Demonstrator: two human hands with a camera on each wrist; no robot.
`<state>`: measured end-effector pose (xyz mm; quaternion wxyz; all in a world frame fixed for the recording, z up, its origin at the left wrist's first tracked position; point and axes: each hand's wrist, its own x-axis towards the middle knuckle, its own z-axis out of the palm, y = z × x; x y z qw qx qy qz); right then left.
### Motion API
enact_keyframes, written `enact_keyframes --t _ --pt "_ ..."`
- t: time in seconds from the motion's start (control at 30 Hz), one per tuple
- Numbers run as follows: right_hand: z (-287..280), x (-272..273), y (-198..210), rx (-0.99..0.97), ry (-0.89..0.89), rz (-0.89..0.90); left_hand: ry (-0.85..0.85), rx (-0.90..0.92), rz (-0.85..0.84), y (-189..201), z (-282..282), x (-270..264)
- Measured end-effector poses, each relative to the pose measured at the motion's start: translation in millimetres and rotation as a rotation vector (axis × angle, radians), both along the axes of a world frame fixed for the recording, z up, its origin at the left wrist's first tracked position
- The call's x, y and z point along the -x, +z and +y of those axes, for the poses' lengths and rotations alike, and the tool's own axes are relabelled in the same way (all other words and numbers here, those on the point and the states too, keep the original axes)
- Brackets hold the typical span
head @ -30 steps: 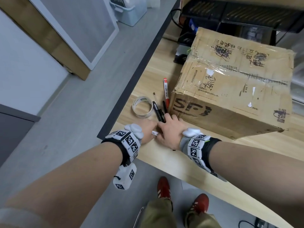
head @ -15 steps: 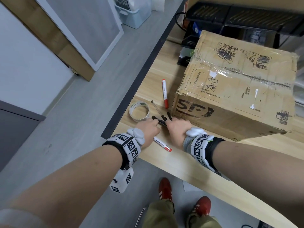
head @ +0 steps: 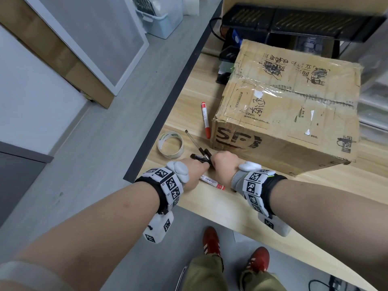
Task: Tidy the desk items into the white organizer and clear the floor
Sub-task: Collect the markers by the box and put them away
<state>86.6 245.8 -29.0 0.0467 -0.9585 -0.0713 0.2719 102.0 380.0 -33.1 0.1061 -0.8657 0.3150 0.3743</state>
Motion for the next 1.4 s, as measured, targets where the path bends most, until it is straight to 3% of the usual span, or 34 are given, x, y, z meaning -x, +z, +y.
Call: enact_keyframes --t 0.2,0.33,0.67,0.83,0.9,1.0,1.17,1.3,1.4 --pt "-46.0 5.1 15.8 -0.224 -0.024 -0.042 -0.095 -0.067 -0.093 15.9 -11.9 -11.8" --pt "-80.6 15.8 23.0 -0.254 -0.016 -0.017 -0.151 -0.197 -0.184 26.7 -19.7 -35.1" --pt "-129.1 57.4 -9.3 -0.295 -0.106 0.084 -0.227 -0.239 -0.11 17.1 -45.7 -68.0" --pt "-133.7 66.3 -16.2 -0.286 -0.072 0.135 -0.422 -0.34 -0.175 11.5 -41.7 -85.0" --pt "-133.3 64.4 -14.8 -0.266 -0.051 0.163 -0.514 -0.358 -0.097 12.1 -38.5 -92.8" --pt "-128.4 56.4 -8.6 -0.251 -0.024 0.158 -0.421 -0.326 -0.062 33.5 -35.7 -90.8" --pt "-105.6 35.8 5.5 -0.297 -0.055 0.091 -0.381 -0.148 -0.194 60.6 -19.2 -94.0" --pt "-86.9 32.6 0.7 -0.326 -0.07 0.023 -0.278 -0.201 -0.194 66.8 -4.2 -112.0" --pt "-80.4 37.1 -7.8 -0.366 -0.046 0.018 -0.299 -0.266 -0.177 74.3 -1.7 -126.4"
